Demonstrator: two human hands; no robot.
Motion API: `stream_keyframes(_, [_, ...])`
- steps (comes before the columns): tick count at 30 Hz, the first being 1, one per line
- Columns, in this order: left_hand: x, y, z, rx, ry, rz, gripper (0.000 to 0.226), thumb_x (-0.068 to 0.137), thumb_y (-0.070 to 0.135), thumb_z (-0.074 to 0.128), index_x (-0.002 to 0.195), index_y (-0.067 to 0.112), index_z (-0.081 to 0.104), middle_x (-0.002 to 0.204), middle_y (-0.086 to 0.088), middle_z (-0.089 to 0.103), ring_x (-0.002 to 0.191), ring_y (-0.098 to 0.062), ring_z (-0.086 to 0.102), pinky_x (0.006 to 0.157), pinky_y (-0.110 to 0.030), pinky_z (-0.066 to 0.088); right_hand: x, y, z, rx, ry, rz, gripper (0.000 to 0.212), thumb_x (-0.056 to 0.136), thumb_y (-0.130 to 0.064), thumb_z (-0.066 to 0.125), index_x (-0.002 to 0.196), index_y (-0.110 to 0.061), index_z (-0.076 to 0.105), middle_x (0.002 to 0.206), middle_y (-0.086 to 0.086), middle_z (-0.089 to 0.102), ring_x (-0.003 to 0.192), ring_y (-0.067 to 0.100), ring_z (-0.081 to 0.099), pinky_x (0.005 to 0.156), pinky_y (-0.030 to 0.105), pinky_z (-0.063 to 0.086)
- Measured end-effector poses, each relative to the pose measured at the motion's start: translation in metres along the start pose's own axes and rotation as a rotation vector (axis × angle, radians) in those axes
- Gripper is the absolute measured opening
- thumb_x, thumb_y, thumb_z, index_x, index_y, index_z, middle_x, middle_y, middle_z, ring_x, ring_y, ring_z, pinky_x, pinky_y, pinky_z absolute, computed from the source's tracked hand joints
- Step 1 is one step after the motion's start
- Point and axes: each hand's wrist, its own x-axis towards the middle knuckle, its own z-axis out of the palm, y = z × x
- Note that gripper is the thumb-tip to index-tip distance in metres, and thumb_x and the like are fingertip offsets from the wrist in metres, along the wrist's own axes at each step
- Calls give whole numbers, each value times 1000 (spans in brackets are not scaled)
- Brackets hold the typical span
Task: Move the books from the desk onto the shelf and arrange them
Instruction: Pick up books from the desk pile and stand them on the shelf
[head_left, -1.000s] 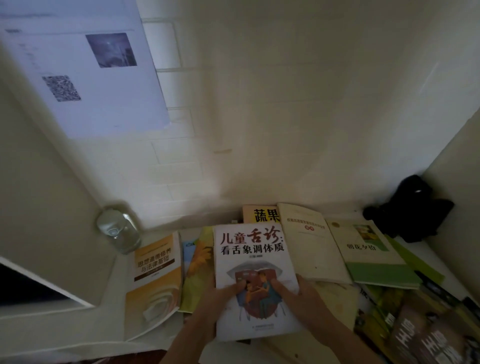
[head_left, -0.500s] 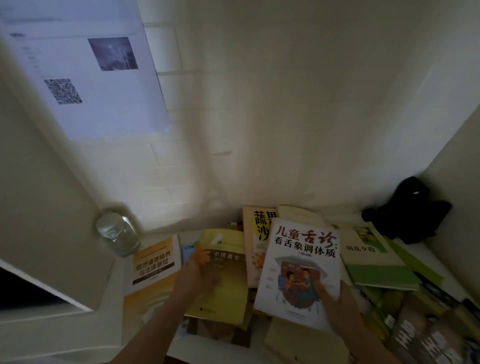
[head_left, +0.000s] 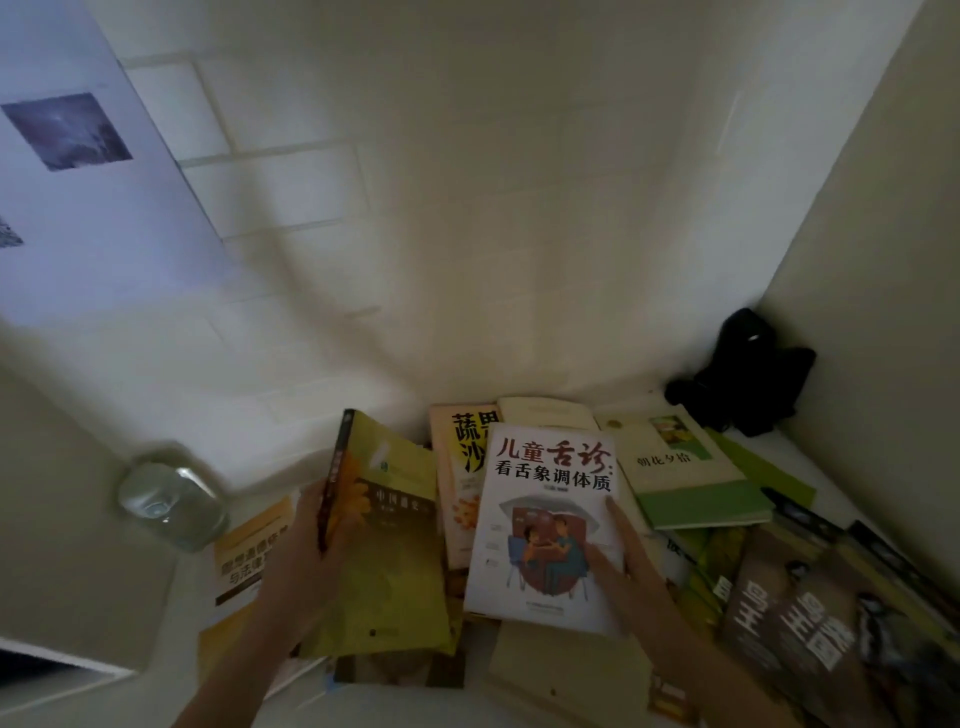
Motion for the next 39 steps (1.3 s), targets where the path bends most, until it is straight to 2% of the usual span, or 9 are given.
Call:
stream_keyframes(5, [10,47,-9,-278,80,-13,37,93,30,60,127,26,46,95,1,66,79,-14,64,62,-37,54,-5,-12,1,26,-73,41,52,96,-40,51,145,-30,37,154,0,32,135,19,40,97,27,49])
stream_keyframes(9, [23,63,45,-471,-153,-156,47,82,46,67,125,34,53,110,-1,67,91,-19,68,71,-37,60,-9,-29,-1,356,-89,154,66,82,-57,67,131,-15,52,108,11,70,94,19,67,72,32,58])
stream_keyframes(11, [20,65,83,-455,-274,-157,31,86,41,67,113,42,51,103,10,64,88,-11,65,66,-24,58,-8,-35,-2,446,-103,184,77,74,-67,68,135,-25,46,126,4,63,101,23,65,70,36,58])
stream_keyframes(13, [21,55,119,-422,-294,-98,19,88,36,68,101,42,54,96,11,66,88,-14,67,66,-27,58,-2,-26,-4,442,-23,201,58,92,-51,52,144,-33,35,130,5,56,108,29,60,81,46,54])
stream_keyframes(17, [30,31,151,-88,-115,-67,30,84,45,70,96,18,67,91,-6,67,87,-27,62,77,-51,52,-1,-8,-13,40,-62,95,99,77,-41,71,155,-33,11,127,-13,49,115,16,53,94,41,55])
stream_keyframes(22, [15,19,160,-49,-226,-113,60,93,57,44,140,20,49,129,-6,53,119,-25,49,99,-33,41,-4,-10,-10,53,-74,100,87,77,-44,67,150,-41,19,143,-8,45,123,21,53,94,43,55])
stream_keyframes(28, [9,15,135,-175,-321,-5,26,101,40,46,125,35,56,112,20,62,106,-3,60,82,-10,46,0,-5,-13,140,-8,147,73,82,-33,66,141,-48,27,142,-1,49,119,30,56,95,55,51])
stream_keyframes(32, [3,-53,63,-72,44,-213,17,97,25,57,113,20,62,111,-2,62,107,-24,61,82,-27,48,8,-3,-13,170,10,167,66,95,-19,58,150,-37,28,139,4,48,116,36,54,97,59,47])
stream_keyframes(39, [-15,-182,-15,281,-104,-804,105,64,78,66,144,16,36,138,-13,47,124,-32,50,106,-43,41,7,-13,0,137,76,255,67,95,-17,57,151,-37,28,151,6,41,115,37,49,91,57,45])
